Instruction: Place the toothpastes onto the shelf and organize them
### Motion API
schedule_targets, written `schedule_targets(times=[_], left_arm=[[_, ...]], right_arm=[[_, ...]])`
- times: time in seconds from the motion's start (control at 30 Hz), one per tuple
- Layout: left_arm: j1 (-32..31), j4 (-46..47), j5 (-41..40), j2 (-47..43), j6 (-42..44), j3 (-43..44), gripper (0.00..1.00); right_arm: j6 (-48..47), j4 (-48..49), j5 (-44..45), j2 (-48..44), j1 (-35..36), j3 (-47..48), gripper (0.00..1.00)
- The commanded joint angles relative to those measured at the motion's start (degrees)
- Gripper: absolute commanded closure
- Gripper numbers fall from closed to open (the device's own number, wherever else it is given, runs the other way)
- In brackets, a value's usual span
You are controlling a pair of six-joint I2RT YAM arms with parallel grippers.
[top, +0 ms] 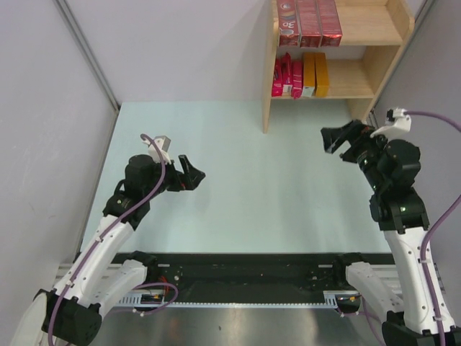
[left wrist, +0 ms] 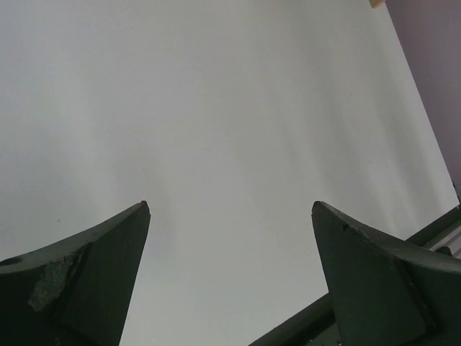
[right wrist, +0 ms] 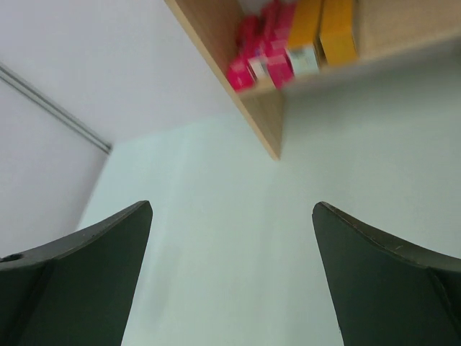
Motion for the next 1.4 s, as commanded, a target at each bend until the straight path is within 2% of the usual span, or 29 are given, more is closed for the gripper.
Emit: schedule_targets(times=[0.0, 0.2, 0.4, 0.63, 0.83, 1.37], left_arm=[[-0.37, 3.84, 1.73, -2.15, -0.55, -1.27, 0.01], [-0.46, 8.49, 0.41, -3.91, -2.22, -4.70, 0.00], [-0.63, 11.13, 0.50, -2.86, -2.75, -6.37, 0.00], [-1.16, 18.60, 1.20, -2.85, -5.82, -12.34, 0.00], [-1.95, 18.43, -0.38, -2.94, -6.88, -13.32, 0.00], [-5.38, 19.13, -1.09, -2.24, -4.43, -12.97, 0.00]], right_arm=[[-2.76, -8.07, 3.28, -7.34, 0.71, -8.30, 0.00], [-0.21, -7.64, 2.93, -16.49, 0.71, -22.56, 0.00], [2.78, -1.15, 1.01, -19.15, 0.62, -35.31, 0.00], [4.80, 8.61, -0.93, -13.70, 1.06, -38.13, 0.00], [6.21, 13.89, -1.90, -12.29, 2.47, -41.73, 0.00], [5.50, 14.07, -1.55, -11.32, 3.08, -42.00, 0.00]])
